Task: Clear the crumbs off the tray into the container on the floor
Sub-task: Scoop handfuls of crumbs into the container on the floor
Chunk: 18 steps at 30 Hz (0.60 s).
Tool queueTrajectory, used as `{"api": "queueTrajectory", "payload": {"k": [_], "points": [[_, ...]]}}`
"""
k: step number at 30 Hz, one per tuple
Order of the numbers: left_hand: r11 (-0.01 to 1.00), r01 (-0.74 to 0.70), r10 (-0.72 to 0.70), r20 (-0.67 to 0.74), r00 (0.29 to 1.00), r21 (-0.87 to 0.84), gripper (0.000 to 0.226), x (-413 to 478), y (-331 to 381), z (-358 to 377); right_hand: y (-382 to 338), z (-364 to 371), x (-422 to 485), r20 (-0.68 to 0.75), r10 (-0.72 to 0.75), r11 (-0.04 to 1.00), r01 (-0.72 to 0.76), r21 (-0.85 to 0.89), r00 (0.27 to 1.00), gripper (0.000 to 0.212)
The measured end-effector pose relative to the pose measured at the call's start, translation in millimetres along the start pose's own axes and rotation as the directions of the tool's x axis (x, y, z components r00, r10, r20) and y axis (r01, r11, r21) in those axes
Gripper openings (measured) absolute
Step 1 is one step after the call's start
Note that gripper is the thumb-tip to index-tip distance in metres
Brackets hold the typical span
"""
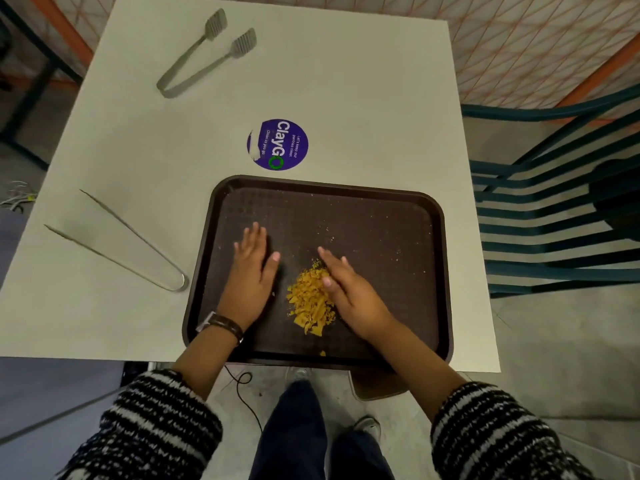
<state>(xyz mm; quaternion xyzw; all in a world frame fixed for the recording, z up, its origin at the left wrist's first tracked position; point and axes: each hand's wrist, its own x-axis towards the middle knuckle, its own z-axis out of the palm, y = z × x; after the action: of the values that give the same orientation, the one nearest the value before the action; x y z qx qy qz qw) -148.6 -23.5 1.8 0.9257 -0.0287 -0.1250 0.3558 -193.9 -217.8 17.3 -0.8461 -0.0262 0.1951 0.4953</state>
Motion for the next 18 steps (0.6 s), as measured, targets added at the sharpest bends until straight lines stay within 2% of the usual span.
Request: {"api": "queueTrajectory", "payload": {"k": [3, 6, 9, 11, 13, 16, 18], "points": [[0.983, 0.084, -0.086, 0.006, 0.996, 0.164, 0.061, 19.2, -8.6, 3.2, 8.0, -21.1, 15.7, -0.232, 0.028, 0.999, -0.035, -0.026, 0.972, 0.051], [0.961, -0.003, -0.009, 0.045, 0.999, 0.277, 0.064, 29.0, 1.8, 18.3, 26.0, -46.4, 46.0, -0.292, 0.092, 0.962, -0.16, -0.219, 0.952, 0.057], [0.958, -0.173, 0.132, 0.182, 0.974, 0.23, 0.064, 22.8, 19.9, 35.7, 35.1, -51.0, 69.4, -0.217, 0.094, 0.914, -0.171, -0.367, 0.972, 0.061], [0.951, -0.27, 0.223, 0.27, 0.937, 0.151, 0.07, 12.1, 25.5, 42.2, 31.1, -43.1, 76.5, -0.128, 0.023, 0.91, -0.073, -0.408, 0.992, 0.06], [0.947, -0.318, 0.293, 0.312, 0.904, 0.032, 0.064, 1.0, 26.7, 40.1, 24.2, -32.0, 75.2, -0.008, -0.066, 0.916, 0.057, -0.397, 0.998, 0.059], [0.952, -0.293, 0.307, 0.253, 0.918, -0.094, 0.049, -16.0, 22.8, 25.2, 16.1, -16.3, 56.7, 0.166, -0.135, 0.942, 0.178, -0.285, 0.977, 0.054], [0.962, -0.23, 0.249, 0.128, 0.96, -0.148, 0.05, -23.2, 15.4, 10.5, 14.6, -13.0, 38.4, 0.183, -0.089, 0.989, 0.109, -0.101, 0.979, 0.047]]}}
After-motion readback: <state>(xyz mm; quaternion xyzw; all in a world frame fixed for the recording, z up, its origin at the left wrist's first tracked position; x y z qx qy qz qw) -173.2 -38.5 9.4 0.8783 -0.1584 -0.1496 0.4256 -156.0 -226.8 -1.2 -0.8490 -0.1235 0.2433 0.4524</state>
